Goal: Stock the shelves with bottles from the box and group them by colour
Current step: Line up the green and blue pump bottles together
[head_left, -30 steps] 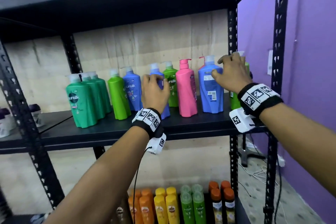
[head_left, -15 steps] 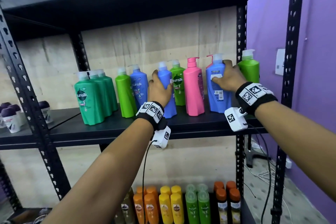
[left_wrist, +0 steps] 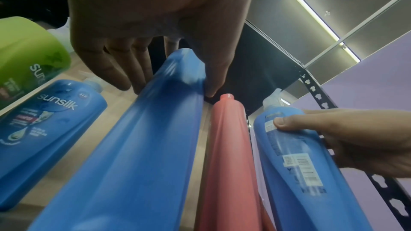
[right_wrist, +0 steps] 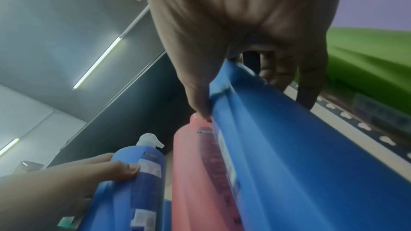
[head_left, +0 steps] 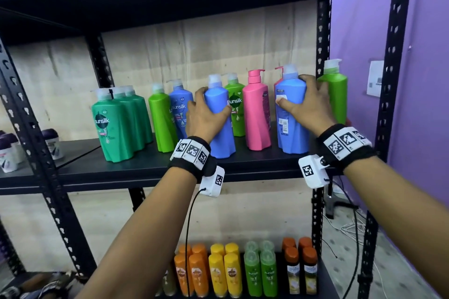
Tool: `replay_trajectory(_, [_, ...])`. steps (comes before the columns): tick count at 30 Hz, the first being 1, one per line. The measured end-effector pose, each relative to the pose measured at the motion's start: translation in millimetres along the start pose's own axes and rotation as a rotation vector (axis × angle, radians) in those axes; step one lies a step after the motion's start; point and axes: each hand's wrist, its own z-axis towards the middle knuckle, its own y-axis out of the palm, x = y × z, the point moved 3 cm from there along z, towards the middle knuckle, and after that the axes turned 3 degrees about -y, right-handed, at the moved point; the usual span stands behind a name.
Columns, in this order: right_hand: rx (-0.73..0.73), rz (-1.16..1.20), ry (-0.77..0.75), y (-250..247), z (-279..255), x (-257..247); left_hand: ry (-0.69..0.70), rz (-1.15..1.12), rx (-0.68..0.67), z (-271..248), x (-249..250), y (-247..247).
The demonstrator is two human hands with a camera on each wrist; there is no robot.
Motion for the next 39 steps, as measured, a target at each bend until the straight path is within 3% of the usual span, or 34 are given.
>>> replay_trajectory(5, [0.128, 0.288, -0.044, 16.5, -10.5, 4.3, 0.008, -0.221, -0.009, 1.0, -5.5, 16.1])
replay_trajectory(9, [0.167, 0.327, -0.045, 22.4, -8.9, 9.5, 0.020, -0.375, 0.030, 2.2, -6.5, 25.6])
replay_trajectory(22, [0.054, 0.356, -0.116, 19.9, -9.6, 8.4, 0.066, -0.387, 0.073, -12.1, 0.6, 21.6])
replay_trajectory(30, [0.185, 0.402, -0.121, 6.4, -35.8, -15.7, 0.137, -0.489, 0.160, -37.3, 3.7, -5.5])
replay_trajectory(39, [0.185, 0.510, -0.232, 29.9, -58.1, -76.9, 0.187, -0.436, 0.227, -42.6, 4.1, -55.7])
